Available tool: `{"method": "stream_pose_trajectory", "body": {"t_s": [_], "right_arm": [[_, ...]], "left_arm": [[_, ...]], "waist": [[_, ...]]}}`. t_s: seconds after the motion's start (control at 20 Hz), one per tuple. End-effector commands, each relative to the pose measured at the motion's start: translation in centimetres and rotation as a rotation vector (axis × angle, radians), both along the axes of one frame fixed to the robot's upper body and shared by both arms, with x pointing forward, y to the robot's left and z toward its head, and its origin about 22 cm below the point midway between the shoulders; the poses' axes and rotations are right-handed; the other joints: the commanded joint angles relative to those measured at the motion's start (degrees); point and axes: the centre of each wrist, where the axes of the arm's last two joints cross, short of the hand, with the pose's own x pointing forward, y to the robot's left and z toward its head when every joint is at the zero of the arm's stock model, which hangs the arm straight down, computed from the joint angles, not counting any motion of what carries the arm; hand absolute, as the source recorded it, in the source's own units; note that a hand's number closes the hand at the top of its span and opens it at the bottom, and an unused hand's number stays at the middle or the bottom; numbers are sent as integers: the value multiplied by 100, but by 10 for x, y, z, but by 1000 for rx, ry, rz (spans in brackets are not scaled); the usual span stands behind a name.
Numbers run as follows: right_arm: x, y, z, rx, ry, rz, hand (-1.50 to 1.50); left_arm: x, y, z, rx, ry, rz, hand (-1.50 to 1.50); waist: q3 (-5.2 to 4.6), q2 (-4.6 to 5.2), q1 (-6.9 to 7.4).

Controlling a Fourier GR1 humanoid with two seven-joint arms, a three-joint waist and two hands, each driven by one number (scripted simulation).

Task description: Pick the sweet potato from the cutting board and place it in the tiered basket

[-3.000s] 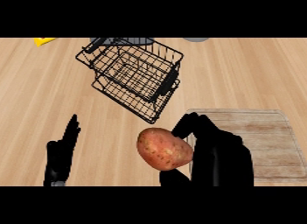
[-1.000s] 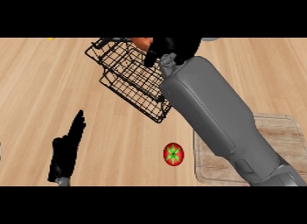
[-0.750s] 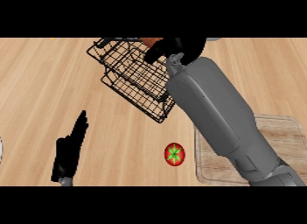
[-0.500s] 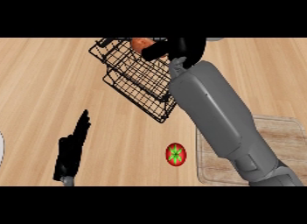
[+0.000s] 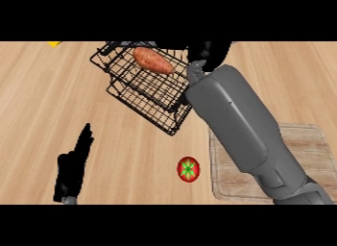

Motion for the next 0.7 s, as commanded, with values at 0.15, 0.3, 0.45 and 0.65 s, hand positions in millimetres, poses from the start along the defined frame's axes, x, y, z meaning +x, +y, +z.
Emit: {"method": "stream_pose_trajectory", "body": {"t_s": [0.15,0.3,0.45,0.65], "right_arm": [[-5,-41,7,123,-91,-261,-150],[-19,-82,19,163,-98,-310,-150],[-49,-104,15,178,-118,-327,-150],[-93,-144,8,173,-100,-331,-150]], "left_arm": [[-21,25,-1,6,47,61,0],[-18,1,-8,-11,48,94,0],[-19,22,-3,-2,40,99,0],[-29,35,1,0,44,109,0]], "waist": [[-5,-151,-370],[1,-168,-569],[2,-196,-653],[11,-223,-718]]}}
